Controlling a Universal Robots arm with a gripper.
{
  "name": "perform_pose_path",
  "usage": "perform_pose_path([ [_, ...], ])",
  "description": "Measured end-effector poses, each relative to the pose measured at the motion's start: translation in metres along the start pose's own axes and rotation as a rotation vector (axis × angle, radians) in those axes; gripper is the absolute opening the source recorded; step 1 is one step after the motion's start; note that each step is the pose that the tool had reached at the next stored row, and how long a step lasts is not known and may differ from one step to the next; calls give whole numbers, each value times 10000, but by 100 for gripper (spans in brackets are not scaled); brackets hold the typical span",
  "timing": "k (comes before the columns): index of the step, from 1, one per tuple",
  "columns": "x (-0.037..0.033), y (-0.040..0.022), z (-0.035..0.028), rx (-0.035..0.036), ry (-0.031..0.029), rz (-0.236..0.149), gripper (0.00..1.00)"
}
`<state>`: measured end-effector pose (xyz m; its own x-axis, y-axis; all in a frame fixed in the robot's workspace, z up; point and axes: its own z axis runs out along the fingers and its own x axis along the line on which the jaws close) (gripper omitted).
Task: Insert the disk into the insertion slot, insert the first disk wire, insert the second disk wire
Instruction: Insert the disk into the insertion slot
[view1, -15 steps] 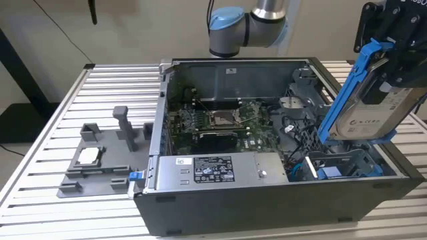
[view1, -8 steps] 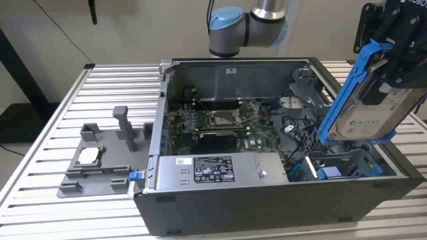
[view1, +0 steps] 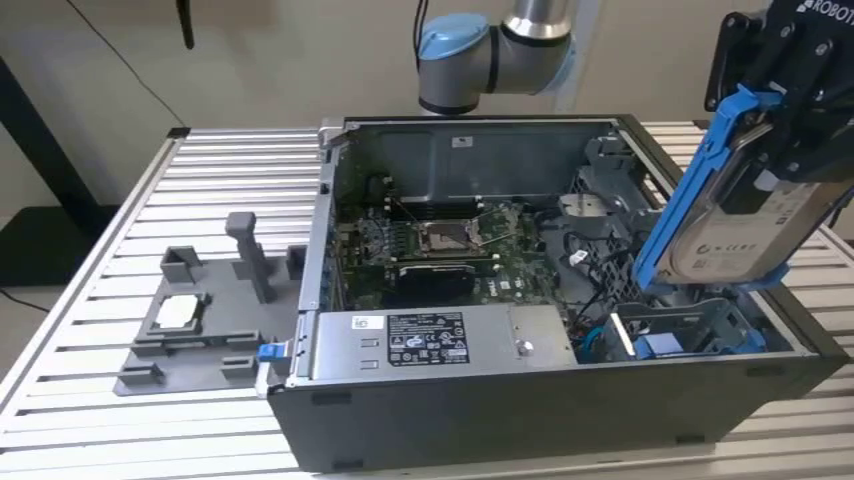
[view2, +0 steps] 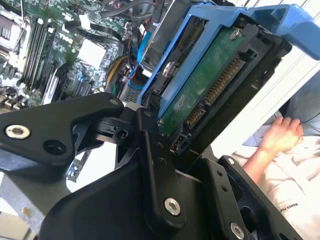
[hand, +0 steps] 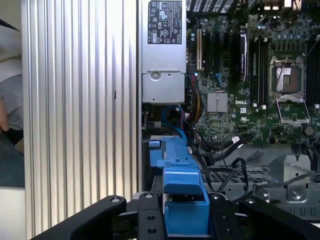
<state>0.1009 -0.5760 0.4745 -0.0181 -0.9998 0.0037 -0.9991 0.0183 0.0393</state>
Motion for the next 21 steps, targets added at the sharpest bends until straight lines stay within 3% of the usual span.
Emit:
perform_pose_path([
  [21,0,-7,166,0,-1,0,33],
])
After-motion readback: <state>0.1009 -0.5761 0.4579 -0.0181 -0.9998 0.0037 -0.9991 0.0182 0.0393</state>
